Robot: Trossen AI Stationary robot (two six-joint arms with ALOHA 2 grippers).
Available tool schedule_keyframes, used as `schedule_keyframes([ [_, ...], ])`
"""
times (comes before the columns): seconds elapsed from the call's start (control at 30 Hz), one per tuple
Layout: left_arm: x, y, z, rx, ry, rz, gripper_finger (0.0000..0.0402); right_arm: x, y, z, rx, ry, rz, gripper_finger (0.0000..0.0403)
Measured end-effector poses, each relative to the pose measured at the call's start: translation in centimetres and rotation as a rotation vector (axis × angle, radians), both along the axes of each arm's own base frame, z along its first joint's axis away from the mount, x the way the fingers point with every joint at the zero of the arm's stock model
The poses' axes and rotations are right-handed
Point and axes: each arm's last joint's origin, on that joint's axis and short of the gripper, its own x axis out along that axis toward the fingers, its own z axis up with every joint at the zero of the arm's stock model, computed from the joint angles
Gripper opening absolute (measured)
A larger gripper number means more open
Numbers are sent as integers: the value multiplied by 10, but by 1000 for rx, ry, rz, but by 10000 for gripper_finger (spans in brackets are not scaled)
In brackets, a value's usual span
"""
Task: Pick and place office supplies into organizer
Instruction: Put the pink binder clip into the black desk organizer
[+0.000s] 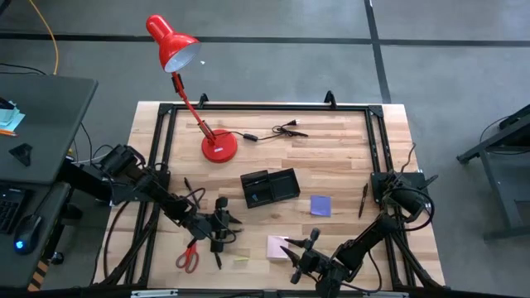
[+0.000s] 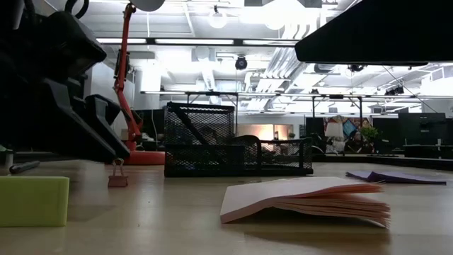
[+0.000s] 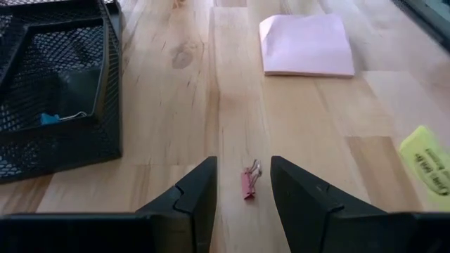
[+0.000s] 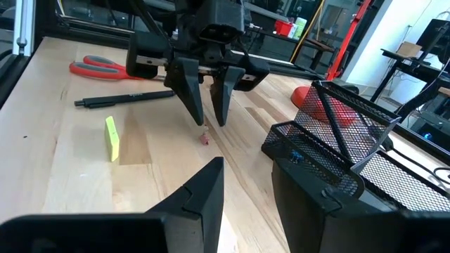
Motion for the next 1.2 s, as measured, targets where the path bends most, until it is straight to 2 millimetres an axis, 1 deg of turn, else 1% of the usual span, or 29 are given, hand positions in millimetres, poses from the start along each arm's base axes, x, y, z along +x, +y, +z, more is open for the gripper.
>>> schedule_keyframes([
  [0.17,5,-3,-9,19,14,-7,124,0,0,0,0,0,1,114],
  [0.27,15,-10,-5,21,0,-37,124,0,0,0,2,2,0,114],
  [0.43,21,-13,-4,46,61,-40,124,-1,-1,-1,9,5,1,114],
  [1.1,18,-12,-7,46,95,-28,124,0,-1,-2,20,9,3,114],
  [1.2,18,-12,-7,45,95,-28,118,0,-1,-2,20,9,3,114],
])
